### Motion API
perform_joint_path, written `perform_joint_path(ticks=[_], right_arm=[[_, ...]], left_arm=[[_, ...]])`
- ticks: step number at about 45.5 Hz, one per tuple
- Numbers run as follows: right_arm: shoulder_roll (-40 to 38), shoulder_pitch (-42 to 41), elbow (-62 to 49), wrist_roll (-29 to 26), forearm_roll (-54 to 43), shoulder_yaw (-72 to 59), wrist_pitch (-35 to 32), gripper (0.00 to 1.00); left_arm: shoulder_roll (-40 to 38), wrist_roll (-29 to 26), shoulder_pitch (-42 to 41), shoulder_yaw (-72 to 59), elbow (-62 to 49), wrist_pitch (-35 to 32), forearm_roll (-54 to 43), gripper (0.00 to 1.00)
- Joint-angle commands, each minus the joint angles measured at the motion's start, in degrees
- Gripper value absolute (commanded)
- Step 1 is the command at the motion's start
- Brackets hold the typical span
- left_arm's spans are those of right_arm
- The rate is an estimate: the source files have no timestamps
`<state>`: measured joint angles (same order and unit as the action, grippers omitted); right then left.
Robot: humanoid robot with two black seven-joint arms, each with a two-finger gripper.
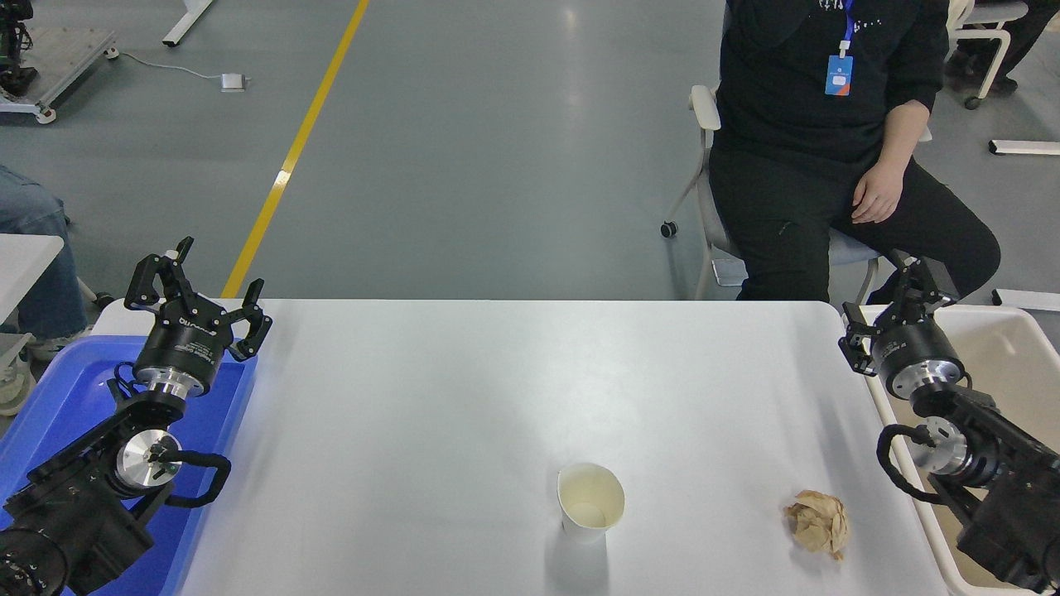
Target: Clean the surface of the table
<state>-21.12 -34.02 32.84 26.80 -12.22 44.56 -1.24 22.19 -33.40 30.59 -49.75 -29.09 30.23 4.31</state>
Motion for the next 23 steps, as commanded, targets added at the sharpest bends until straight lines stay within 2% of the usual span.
perform_joint_path(ticks=[1,23], right_arm=[[-0.06,0.10,-0.05,0.01,0.00,0.00,-0.08,0.99],[-0.50,0.71,0.82,0.09,-0.88,-0.09,-0.43,0.99]], left_arm=[[-0.04,0.00,0.00,0.00,0.00,0.00,0.00,1.00],[0.04,0.00,0.00,0.00,0.00,0.00,0.00,1.00]])
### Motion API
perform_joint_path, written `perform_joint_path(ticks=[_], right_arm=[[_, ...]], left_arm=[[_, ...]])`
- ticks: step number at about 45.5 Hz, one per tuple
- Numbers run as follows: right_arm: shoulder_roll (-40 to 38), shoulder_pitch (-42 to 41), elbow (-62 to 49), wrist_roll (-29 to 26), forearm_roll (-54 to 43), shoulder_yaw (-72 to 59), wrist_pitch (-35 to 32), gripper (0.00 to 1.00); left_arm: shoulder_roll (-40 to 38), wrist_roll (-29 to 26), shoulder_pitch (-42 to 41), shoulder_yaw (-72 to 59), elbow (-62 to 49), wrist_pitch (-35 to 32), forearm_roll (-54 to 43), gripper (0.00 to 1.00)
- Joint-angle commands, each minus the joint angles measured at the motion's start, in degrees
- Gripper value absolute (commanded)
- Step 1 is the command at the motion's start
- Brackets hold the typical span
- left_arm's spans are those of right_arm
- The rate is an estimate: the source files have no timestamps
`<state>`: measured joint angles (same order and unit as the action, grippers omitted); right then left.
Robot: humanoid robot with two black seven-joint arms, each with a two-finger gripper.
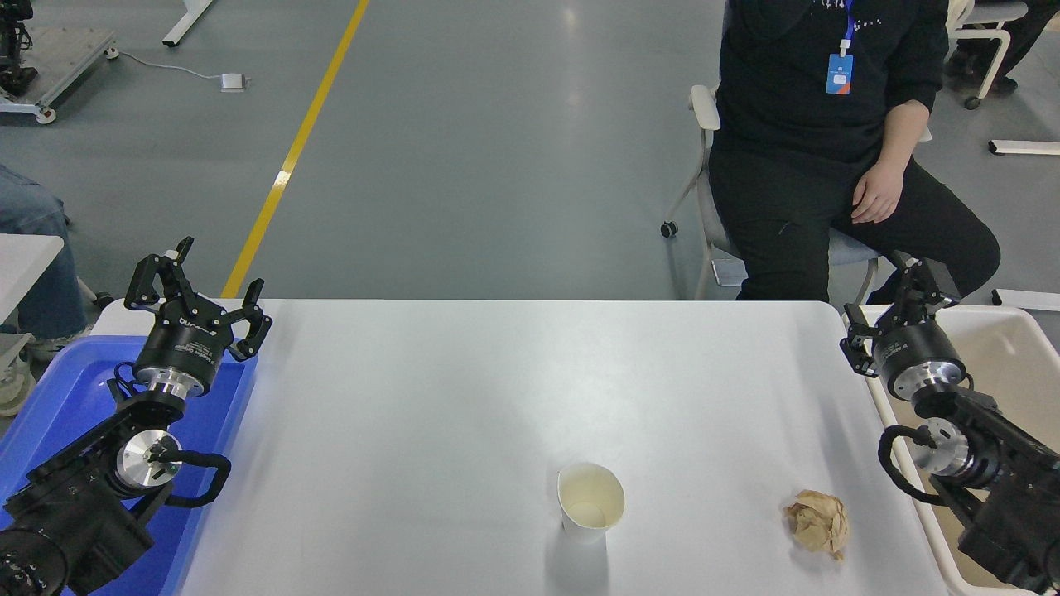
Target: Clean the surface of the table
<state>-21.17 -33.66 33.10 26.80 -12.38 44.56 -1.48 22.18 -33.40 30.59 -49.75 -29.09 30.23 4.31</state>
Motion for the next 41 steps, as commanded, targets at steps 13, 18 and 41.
perform_joint_path(ticks=[13,18,41], right_arm=[[-1.33,-0.09,-0.05,0.09,-0.72,0.18,-0.27,0.99],[-1.42,-0.18,-0.14,0.09,0.07,1.06,-0.28,0.99],[-2.47,-1.50,-0.14,-0.08,-0.54,-0.08,-0.19,0.99]], left_arm=[[0.06,0.00,0.00,0.00,0.00,0.00,0.00,1.00],[-0.03,0.00,0.00,0.00,0.00,0.00,0.00,1.00],[-0.03,0.00,0.00,0.00,0.00,0.00,0.00,1.00]])
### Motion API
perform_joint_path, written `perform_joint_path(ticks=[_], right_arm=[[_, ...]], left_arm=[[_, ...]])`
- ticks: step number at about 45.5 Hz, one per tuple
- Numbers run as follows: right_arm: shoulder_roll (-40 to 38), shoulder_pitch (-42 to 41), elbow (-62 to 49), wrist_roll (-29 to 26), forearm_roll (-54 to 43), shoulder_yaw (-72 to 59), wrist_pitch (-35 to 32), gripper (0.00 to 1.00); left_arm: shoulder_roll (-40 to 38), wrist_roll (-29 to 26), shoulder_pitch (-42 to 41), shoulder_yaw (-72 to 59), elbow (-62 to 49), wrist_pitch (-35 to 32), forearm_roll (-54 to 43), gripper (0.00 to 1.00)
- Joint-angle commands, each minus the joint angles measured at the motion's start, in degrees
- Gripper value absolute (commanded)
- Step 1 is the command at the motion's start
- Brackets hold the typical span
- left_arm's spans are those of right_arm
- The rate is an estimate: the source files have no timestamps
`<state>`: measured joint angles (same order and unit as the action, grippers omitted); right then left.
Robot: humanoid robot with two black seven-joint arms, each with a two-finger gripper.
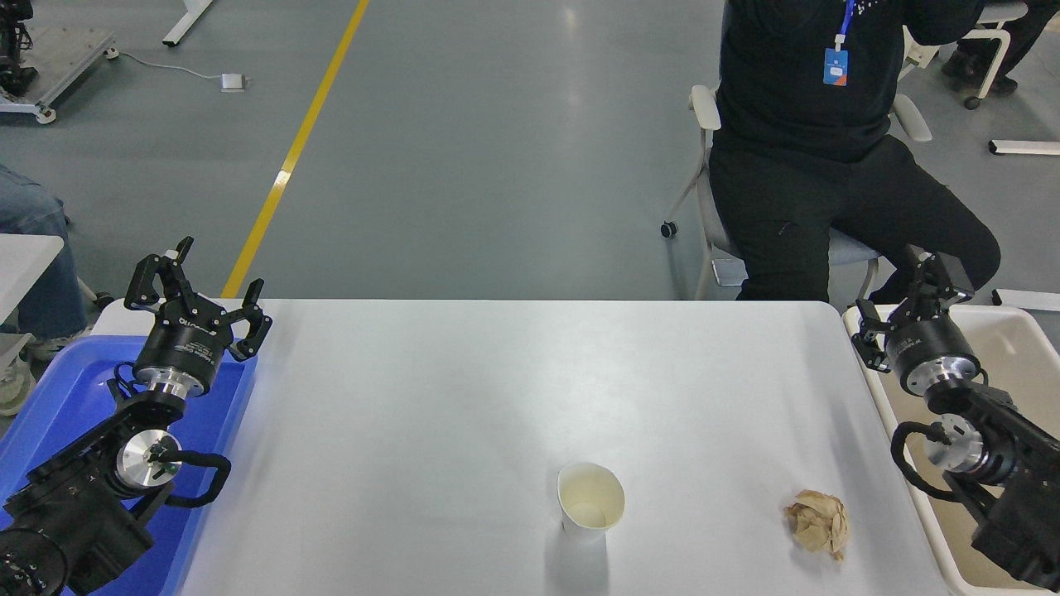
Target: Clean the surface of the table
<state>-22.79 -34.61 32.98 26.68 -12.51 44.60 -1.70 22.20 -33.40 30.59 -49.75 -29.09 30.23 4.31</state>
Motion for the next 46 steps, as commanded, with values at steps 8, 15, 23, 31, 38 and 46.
perform_joint_path(ticks=[8,15,23,31,38,46], right_arm=[[-1.99,-0.81,-0.02,-0.05,-0.50,-0.13,0.30,0.99],[-2.08,-1.08,-0.11,-0.05,-0.50,-0.13,0.56,0.99],[-2.43,-4.76,-2.48,-0.49,-0.77,-6.35,0.65,0.99],[-4.98,-12.49,-2.40,-0.75,-0.77,-24.54,0.56,0.99],[-7.18,-19.61,-2.40,-1.98,-2.17,-38.86,-0.14,0.99],[-8.23,-28.84,-2.05,-2.42,-6.74,-58.64,-0.14,0.99]], left_arm=[[-0.05,0.00,0.00,0.00,0.00,0.00,0.00,1.00],[0.03,0.00,0.00,0.00,0.00,0.00,0.00,1.00],[0.03,0.00,0.00,0.00,0.00,0.00,0.00,1.00],[0.03,0.00,0.00,0.00,0.00,0.00,0.00,1.00],[-0.05,0.00,0.00,0.00,0.00,0.00,0.00,1.00],[-0.05,0.00,0.00,0.00,0.00,0.00,0.00,1.00]])
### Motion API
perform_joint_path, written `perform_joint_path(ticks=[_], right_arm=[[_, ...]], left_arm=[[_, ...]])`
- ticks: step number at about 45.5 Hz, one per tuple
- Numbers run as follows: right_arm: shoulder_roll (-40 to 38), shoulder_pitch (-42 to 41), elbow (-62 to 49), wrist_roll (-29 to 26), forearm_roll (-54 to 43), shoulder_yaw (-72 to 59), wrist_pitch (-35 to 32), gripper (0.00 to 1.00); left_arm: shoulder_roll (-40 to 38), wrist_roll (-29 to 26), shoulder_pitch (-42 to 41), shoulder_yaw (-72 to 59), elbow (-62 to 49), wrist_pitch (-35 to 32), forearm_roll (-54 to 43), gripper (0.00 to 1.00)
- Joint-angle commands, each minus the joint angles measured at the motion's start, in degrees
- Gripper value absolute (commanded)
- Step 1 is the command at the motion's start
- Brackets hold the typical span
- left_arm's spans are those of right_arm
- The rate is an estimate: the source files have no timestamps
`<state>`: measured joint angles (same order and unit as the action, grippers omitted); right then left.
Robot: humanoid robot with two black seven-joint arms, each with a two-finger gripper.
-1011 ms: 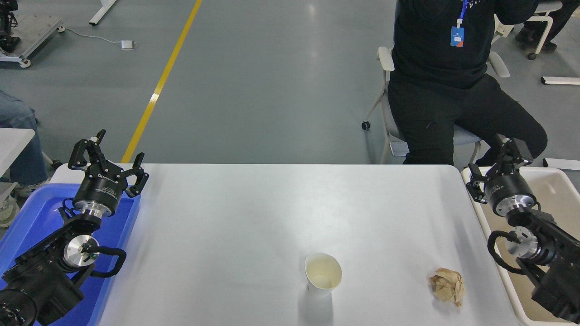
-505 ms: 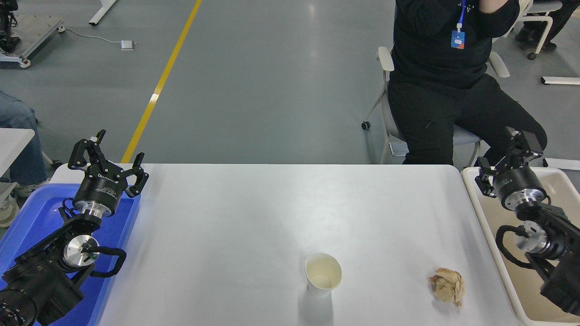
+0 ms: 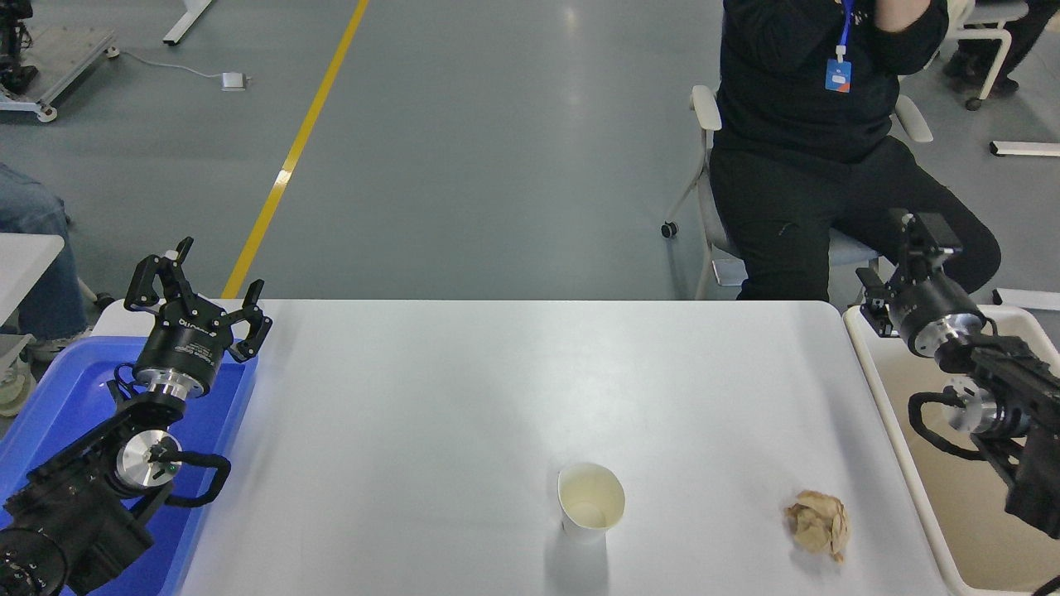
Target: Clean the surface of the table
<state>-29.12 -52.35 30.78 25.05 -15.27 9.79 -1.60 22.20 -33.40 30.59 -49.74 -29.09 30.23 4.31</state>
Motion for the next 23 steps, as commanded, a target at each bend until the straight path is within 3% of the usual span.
perform_joint_path(ticks=[1,11,23], right_arm=[[-1.99,-12.24,0.42,-0.79,-4.15,-25.68,-0.24,0.99],[-3.84,-22.00,5.34,-0.79,-8.97,-31.24,-0.24,0.99],[-3.93,-29.82,16.06,-0.70,-34.72,-36.77,-0.33,0.99]], left_arm=[[0.03,0.00,0.00,0.00,0.00,0.00,0.00,1.00],[-0.06,0.00,0.00,0.00,0.00,0.00,0.00,1.00],[0.03,0.00,0.00,0.00,0.00,0.00,0.00,1.00]])
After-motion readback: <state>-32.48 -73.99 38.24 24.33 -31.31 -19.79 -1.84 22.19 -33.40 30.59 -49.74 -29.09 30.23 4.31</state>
